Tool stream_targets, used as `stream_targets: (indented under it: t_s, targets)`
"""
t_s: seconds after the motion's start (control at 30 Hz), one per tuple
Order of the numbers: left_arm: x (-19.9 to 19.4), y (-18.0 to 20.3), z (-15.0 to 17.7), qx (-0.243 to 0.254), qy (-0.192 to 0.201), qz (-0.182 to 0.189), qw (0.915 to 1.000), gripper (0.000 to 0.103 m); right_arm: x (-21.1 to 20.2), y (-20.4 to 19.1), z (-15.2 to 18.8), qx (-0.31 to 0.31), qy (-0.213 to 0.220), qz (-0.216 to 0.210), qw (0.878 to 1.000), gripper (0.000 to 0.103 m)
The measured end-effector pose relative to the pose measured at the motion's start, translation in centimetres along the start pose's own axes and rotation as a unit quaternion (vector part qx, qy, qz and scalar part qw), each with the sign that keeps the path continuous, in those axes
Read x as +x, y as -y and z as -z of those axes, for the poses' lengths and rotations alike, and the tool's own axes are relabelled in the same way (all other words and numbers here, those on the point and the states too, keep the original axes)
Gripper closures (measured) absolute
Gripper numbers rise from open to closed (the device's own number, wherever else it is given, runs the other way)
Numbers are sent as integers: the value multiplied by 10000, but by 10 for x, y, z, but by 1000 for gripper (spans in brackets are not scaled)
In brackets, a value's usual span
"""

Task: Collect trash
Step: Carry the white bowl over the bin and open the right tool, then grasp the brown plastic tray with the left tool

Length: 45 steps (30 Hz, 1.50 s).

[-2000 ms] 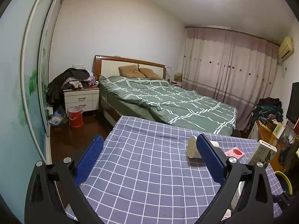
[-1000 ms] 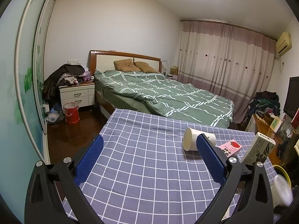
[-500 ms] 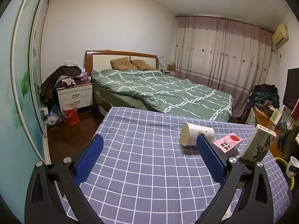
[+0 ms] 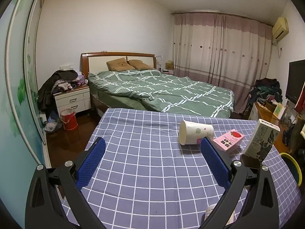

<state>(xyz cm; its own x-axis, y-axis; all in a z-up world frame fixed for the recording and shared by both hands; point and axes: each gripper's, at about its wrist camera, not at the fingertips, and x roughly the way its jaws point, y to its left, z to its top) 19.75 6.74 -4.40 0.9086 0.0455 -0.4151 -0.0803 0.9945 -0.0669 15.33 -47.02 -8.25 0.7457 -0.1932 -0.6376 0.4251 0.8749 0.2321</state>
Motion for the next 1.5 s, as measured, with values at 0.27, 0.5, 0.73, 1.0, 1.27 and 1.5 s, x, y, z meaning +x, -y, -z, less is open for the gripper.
stream_targets:
  t_s: [0.27, 0.5, 0.73, 1.0, 1.27, 1.5]
  targets:
    - [0, 26, 4, 527, -145, 372, 9978, 5, -16, -53, -1, -349, 900, -329, 9948, 14]
    - [6, 91, -4, 1351, -980, 1511, 9743, 5, -16, -44, 0, -198, 793, -549, 9951, 14]
    - [42, 170, 7, 1999, -2179, 2450, 9233, 5, -19, -43, 5, -150, 691, -715, 9949, 13]
    - [93, 222, 31, 2483, -2906, 2395, 8925, 5, -21, -39, 4, -54, 653, -865, 9941, 13]
    - [117, 239, 44, 2717, -3166, 2261, 8803, 5, -21, -39, 4, -12, 604, -990, 9932, 13]
    - [128, 247, 50, 2696, -3362, 2208, 8750, 33, -22, -38, 5, 15, 596, -1026, 9929, 13]
